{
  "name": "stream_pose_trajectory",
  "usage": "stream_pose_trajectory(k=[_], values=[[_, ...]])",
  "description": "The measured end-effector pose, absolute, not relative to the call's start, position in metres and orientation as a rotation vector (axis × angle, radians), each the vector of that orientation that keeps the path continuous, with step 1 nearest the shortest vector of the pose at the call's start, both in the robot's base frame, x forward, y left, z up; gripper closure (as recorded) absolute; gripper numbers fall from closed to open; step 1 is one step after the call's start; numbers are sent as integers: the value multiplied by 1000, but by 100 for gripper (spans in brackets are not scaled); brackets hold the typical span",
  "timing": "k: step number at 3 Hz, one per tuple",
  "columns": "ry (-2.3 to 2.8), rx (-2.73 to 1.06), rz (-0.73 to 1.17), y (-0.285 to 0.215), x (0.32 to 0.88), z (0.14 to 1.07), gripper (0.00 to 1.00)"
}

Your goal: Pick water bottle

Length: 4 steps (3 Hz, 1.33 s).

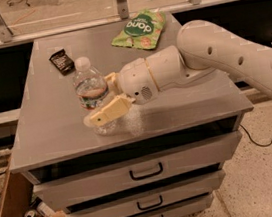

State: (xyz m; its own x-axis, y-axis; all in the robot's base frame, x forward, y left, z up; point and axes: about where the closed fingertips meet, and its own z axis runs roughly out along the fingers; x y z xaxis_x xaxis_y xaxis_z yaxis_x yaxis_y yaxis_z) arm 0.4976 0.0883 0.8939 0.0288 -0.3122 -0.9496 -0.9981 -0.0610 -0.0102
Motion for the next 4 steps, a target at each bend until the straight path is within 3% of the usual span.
stream_pose_trajectory(k=[1,2,3,4], values=[[1374,-1420,1081,98,515,903,64],[1358,-1357,1012,74,538,934,87],[1334,-1327,888,27,563,974,100],[1311,-1318,864,22,568,991,100]])
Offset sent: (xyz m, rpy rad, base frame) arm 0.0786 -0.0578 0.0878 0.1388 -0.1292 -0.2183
